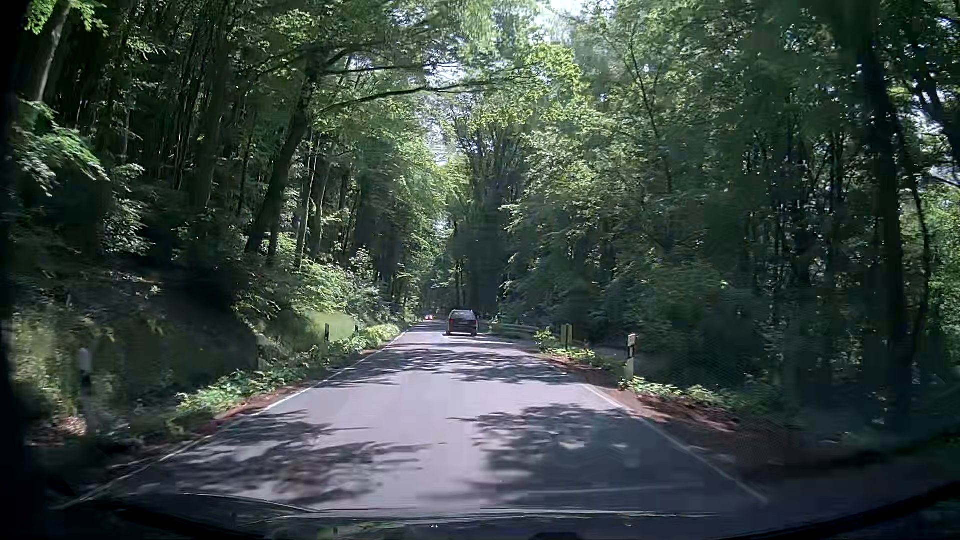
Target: Follow the waypoints while adhering to traffic rules and regulations
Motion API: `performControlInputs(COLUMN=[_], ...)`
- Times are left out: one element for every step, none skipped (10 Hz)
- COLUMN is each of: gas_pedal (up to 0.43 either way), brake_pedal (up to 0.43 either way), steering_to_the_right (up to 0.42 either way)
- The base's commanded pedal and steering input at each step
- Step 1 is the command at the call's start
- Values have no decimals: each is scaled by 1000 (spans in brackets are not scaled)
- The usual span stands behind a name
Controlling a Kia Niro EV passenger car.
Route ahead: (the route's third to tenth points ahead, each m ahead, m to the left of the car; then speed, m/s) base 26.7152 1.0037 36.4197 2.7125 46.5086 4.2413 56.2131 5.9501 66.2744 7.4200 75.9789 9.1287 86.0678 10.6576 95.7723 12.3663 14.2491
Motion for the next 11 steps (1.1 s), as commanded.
performControlInputs(gas_pedal=[110,118,118,130,130,130,138,150,150,157,169], brake_pedal=[0,0,0,0,0,0,0,0,0,0,0], steering_to_the_right=[-27,-27,-26,-26,-26,-26,-24,-22,-21,-21,-19])
